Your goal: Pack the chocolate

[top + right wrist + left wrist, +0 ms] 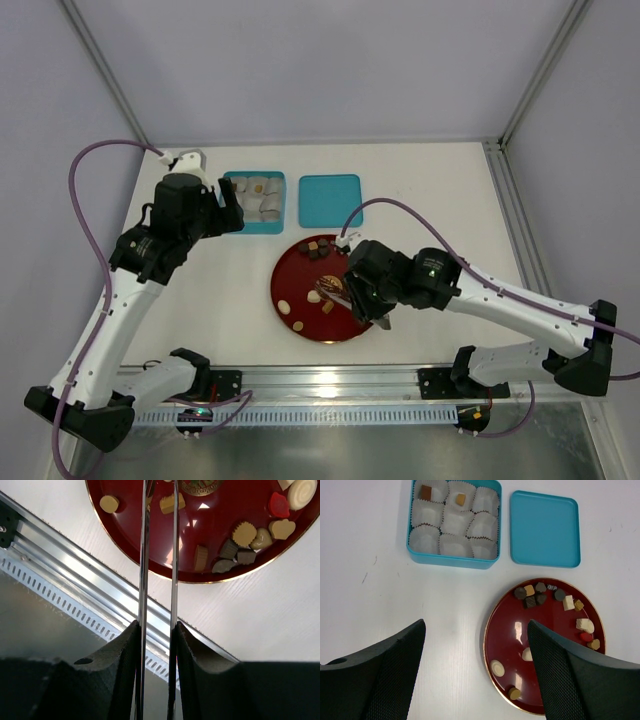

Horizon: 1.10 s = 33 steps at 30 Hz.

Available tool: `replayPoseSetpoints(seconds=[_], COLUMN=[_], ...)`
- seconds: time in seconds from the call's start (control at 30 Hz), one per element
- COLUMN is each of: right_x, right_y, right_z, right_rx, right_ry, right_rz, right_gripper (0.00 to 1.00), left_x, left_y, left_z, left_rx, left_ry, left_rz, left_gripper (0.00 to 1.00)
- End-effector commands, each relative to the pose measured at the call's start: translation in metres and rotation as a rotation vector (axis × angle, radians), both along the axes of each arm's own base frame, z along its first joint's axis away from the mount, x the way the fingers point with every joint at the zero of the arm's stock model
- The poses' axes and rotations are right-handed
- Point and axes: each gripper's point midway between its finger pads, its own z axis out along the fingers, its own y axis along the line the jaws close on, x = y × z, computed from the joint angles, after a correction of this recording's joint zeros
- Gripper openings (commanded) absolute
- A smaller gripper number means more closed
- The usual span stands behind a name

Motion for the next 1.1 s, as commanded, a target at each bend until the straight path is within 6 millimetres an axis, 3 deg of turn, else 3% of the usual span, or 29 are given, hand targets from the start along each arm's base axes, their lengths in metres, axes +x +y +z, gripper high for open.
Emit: replayPoseSetpoints(seconds=[0.0,0.17,0.47,1.07], right_x=[-0.012,-0.01,-0.005,0.011], right_y=[-0.011,-0.002,0.01,0.033], right_z=[-0.003,-0.014,-0.016,-0.021], right_rx=[-0.014,-0.022,-0.028,-0.06], right_ry=[0.033,0.044,0.039,0.025], right_rz=[-0.005,0.019,0.038,0.047], right_gripper=[0.36,0.36,0.41,0.41], left_x=[0.005,0.005,0.003,0.004], left_y=[-0.004,-0.004,0.0,0.0], left_z=[0.01,0.008,0.009,0.008], left_rx=[-0.036,-0.032,-0.019,-0.012], left_ry=[-0.038,-0.031,-0.033,-0.034], left_rz=[0.002,0.002,0.008,0.008], left_gripper=[0.81,0.8,0.81,0.81])
